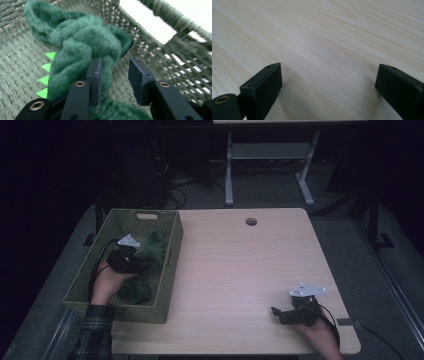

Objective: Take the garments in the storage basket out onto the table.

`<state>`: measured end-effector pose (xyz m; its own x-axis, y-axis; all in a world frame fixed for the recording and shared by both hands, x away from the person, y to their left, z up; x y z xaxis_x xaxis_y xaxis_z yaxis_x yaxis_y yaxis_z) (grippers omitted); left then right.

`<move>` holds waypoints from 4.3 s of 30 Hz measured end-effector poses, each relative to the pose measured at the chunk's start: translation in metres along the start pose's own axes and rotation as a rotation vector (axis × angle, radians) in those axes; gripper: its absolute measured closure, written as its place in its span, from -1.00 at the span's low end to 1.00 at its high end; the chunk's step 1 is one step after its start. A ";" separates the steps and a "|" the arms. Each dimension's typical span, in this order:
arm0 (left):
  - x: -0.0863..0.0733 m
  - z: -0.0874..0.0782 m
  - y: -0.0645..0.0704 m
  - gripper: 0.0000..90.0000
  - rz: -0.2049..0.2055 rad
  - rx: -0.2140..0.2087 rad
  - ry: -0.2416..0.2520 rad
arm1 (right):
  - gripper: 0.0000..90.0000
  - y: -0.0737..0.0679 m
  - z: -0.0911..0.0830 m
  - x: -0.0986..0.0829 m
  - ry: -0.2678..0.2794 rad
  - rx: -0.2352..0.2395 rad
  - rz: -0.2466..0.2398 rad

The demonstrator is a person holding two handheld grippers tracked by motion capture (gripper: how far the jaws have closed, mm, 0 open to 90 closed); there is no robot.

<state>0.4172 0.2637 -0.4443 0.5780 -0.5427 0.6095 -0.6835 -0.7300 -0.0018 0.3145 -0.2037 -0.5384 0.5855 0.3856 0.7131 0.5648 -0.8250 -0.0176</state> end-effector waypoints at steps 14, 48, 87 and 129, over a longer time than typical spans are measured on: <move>-0.013 0.022 -0.009 0.22 0.024 0.045 -0.102 | -0.85 0.000 0.000 0.000 0.000 0.000 0.000; -0.011 0.009 -0.010 0.88 -0.053 0.023 -0.138 | -0.85 0.000 0.000 0.000 0.000 0.000 -0.001; 0.060 -0.107 -0.016 0.89 -0.099 0.002 0.095 | -0.85 0.000 0.000 0.000 0.000 0.000 -0.001; 0.180 -0.138 0.075 0.90 0.089 -0.129 0.294 | -0.84 0.000 0.000 0.000 -0.002 -0.002 0.006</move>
<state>0.4081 0.1686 -0.2251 0.3729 -0.4446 0.8144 -0.7873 -0.6161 0.0241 0.3144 -0.2041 -0.5385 0.5901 0.3819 0.7113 0.5601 -0.8281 -0.0201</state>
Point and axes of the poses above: each handheld gripper's, and its own axes: z roughly forward along the jaws, x roughly out of its top, y roughly to its right, the point moved 8 cm from there along z, roughly forward along the jaws, and after that the axes turned 1 degree about -x, right-handed, at the moved point
